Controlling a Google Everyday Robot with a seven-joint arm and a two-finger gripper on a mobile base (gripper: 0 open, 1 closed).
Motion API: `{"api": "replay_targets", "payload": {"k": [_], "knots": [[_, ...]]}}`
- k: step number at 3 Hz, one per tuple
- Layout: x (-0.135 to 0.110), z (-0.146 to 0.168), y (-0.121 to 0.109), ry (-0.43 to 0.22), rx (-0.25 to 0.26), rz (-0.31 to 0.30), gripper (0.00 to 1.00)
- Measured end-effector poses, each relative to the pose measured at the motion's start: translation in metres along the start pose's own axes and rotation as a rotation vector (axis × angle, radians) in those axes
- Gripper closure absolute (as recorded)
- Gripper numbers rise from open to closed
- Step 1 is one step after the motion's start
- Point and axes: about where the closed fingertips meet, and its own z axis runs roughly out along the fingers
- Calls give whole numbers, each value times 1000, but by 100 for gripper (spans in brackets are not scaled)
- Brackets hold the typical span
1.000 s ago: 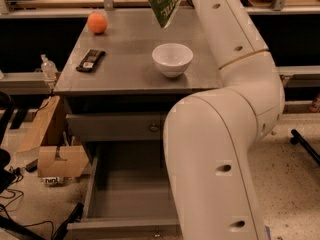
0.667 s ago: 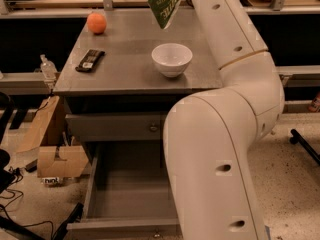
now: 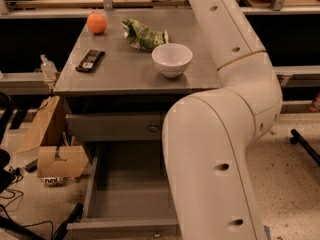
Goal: Place green jalapeno chip bag into middle drawer
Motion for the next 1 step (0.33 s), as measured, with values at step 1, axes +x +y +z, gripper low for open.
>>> {"api": "replay_targets", "payload": {"k": [1], "knots": [[0,0,0,0,0,0,0]]}}
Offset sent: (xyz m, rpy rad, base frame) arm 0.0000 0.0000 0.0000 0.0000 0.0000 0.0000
